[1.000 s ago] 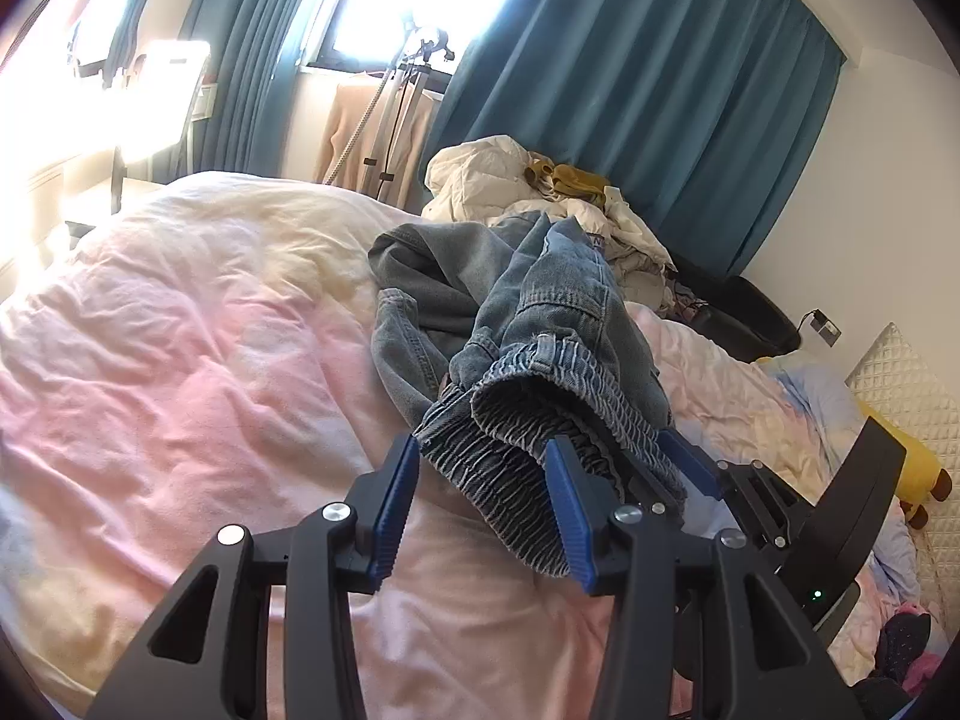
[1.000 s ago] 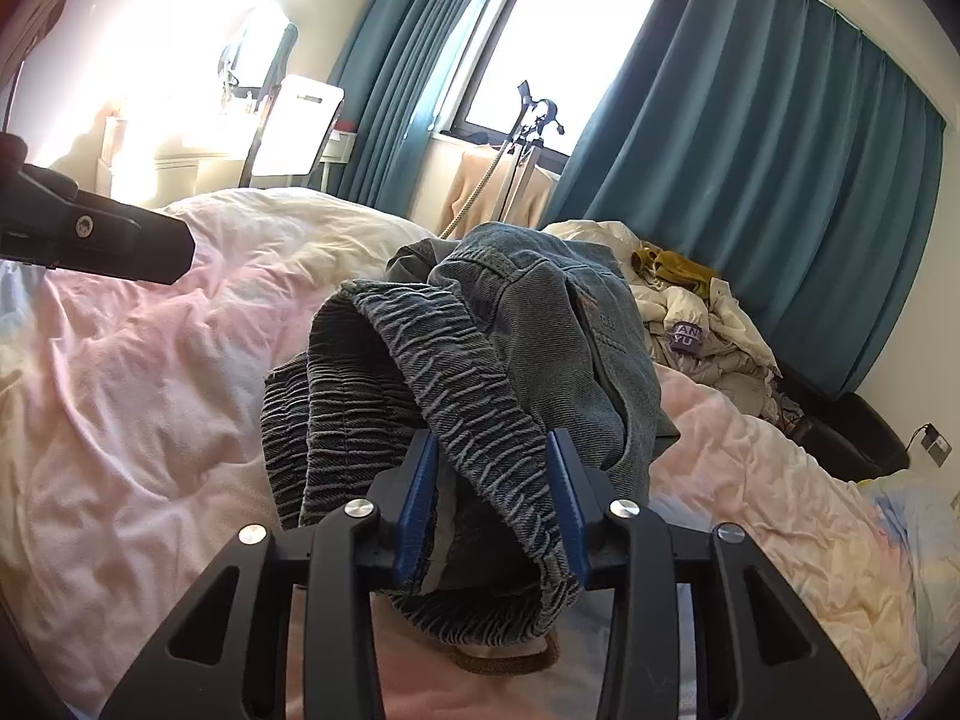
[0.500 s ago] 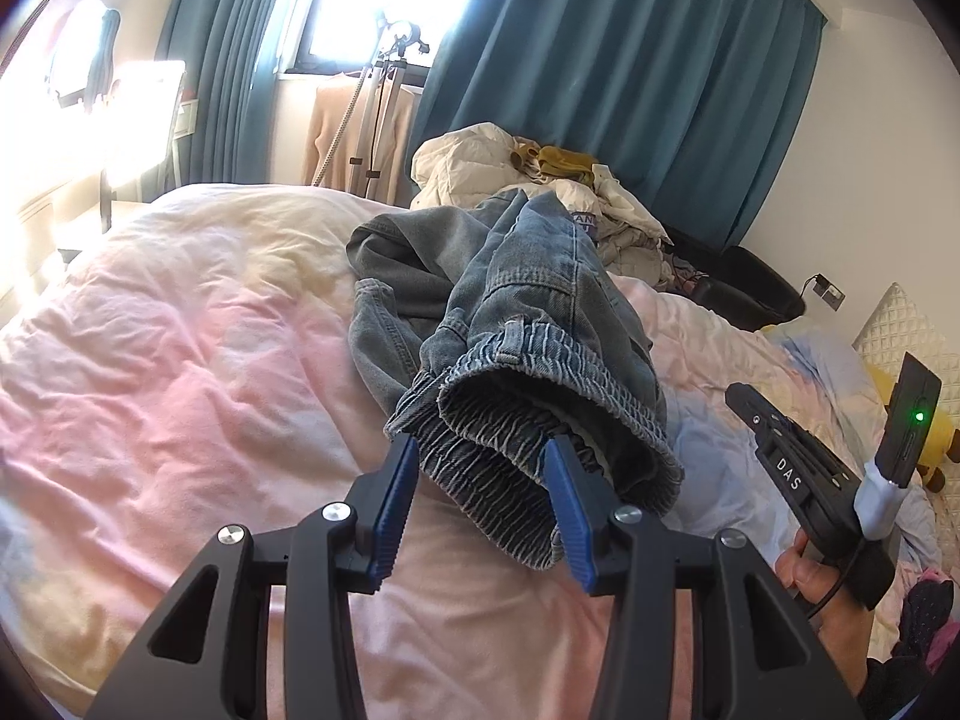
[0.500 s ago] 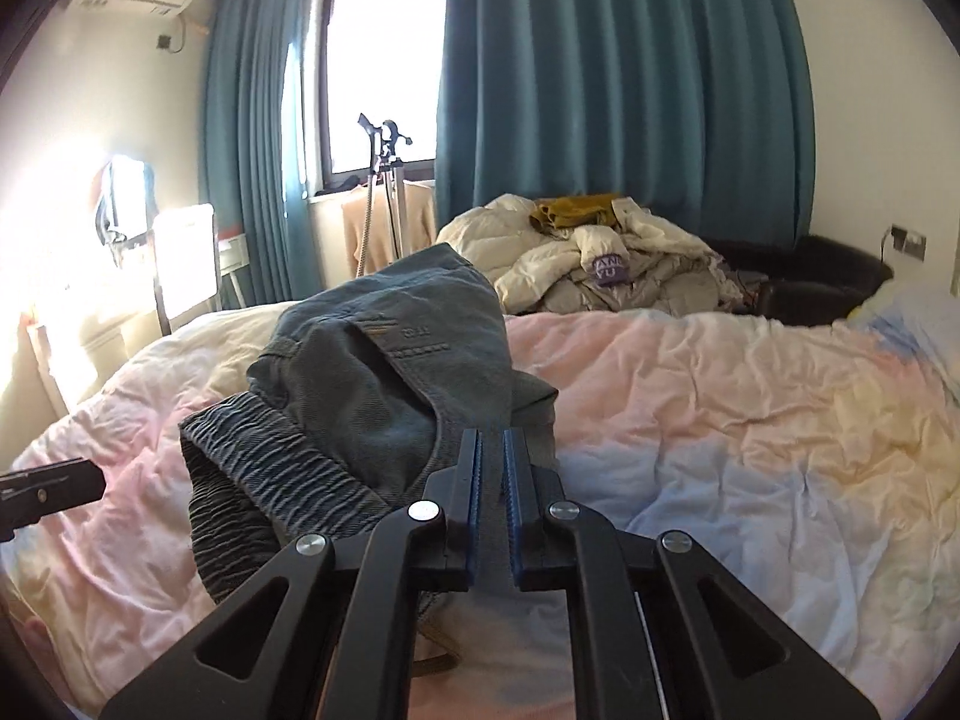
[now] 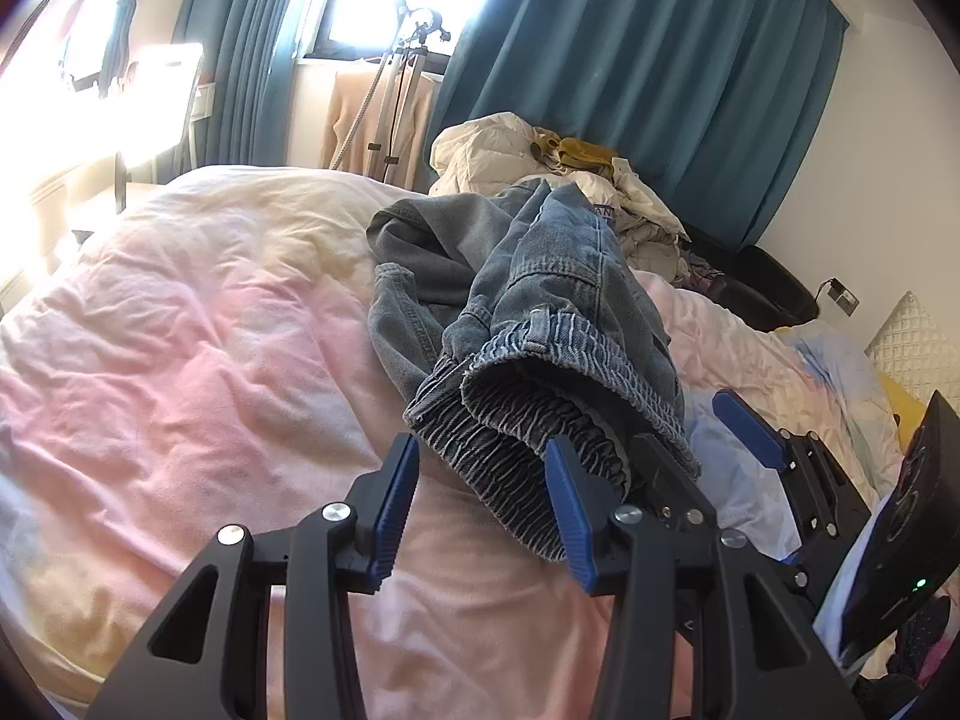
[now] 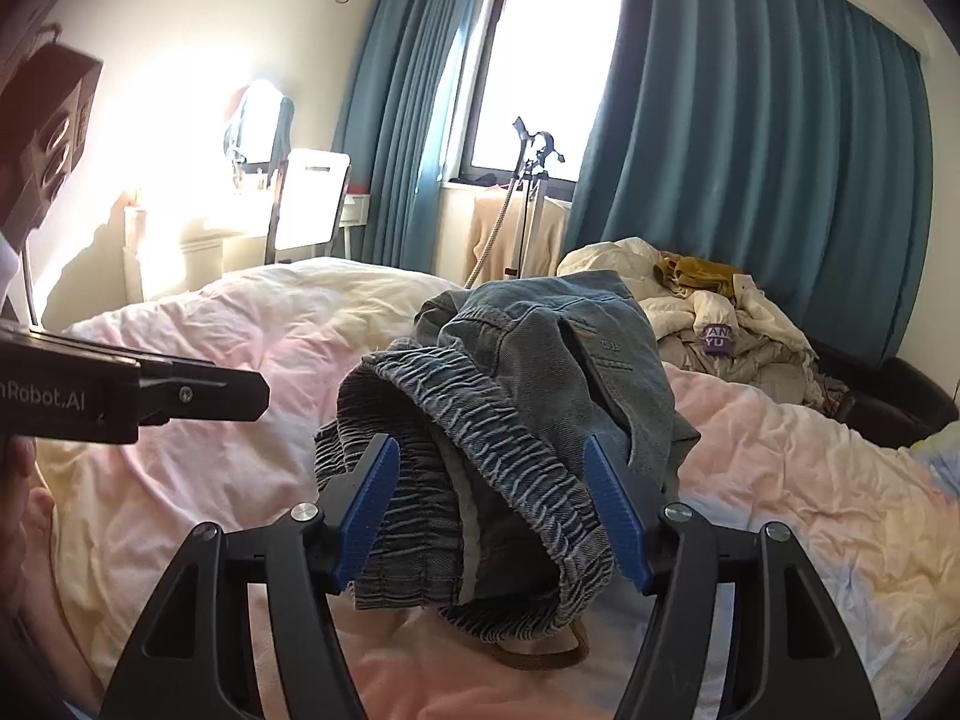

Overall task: Fold clothes
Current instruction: 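Lift the jeans with the left gripper while the right gripper grasps the waistband, then raise the jeans with both grippers, shaking them out to hang open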

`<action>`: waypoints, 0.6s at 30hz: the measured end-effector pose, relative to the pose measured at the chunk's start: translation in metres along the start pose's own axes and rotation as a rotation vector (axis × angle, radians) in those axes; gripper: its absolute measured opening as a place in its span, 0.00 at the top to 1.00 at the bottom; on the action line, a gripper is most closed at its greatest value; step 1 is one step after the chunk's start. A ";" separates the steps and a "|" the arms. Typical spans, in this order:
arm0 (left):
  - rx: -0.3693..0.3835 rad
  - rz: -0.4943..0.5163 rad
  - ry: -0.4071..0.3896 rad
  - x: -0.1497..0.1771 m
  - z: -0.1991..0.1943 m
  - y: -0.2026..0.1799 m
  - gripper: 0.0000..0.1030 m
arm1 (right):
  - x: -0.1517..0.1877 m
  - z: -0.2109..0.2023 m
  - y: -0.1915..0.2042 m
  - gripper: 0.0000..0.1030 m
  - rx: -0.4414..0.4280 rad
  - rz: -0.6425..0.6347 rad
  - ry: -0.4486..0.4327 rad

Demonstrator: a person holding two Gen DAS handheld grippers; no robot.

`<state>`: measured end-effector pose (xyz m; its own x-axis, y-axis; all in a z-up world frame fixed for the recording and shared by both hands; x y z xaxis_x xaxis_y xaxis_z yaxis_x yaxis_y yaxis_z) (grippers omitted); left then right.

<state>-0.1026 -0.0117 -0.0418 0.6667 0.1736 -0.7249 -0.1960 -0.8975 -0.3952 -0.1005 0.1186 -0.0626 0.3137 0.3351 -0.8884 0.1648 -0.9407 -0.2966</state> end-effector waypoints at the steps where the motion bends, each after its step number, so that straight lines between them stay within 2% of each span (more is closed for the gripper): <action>1: 0.002 -0.008 0.002 0.000 0.001 0.001 0.56 | 0.001 0.005 0.003 0.39 0.024 -0.022 0.009; 3: -0.002 -0.017 0.006 0.001 0.003 0.004 0.56 | 0.005 0.017 0.000 0.41 0.052 -0.024 0.039; 5: 0.000 -0.027 0.010 0.001 0.005 0.006 0.56 | 0.009 0.027 -0.005 0.50 0.074 -0.017 0.068; 7: 0.004 -0.042 0.014 0.001 0.007 0.008 0.56 | 0.012 0.034 -0.011 0.72 0.092 -0.007 0.094; 10: 0.002 -0.059 0.024 0.002 0.011 0.010 0.55 | 0.014 0.035 -0.025 0.86 0.098 0.059 0.113; 14: 0.009 -0.056 0.034 0.005 0.015 0.011 0.55 | 0.006 0.025 -0.060 0.91 0.097 0.221 0.097; 18: 0.039 -0.053 0.026 0.007 0.016 0.006 0.55 | 0.020 0.025 -0.115 0.93 0.119 0.450 0.131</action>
<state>-0.1110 -0.0096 -0.0586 0.6952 0.2096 -0.6876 -0.1875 -0.8705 -0.4549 -0.1364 0.2321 -0.0552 0.4455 -0.1101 -0.8885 -0.1203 -0.9908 0.0625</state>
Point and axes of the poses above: each gripper's, at about its wrist camera, not at the fingertips, and z roughly the way its jaws point, y to its left, x to its underside, the point moved 4 cm from there along z, roughly the way its jaws point, and after that the axes turned 9 degrees about x, right-handed, at the moved point
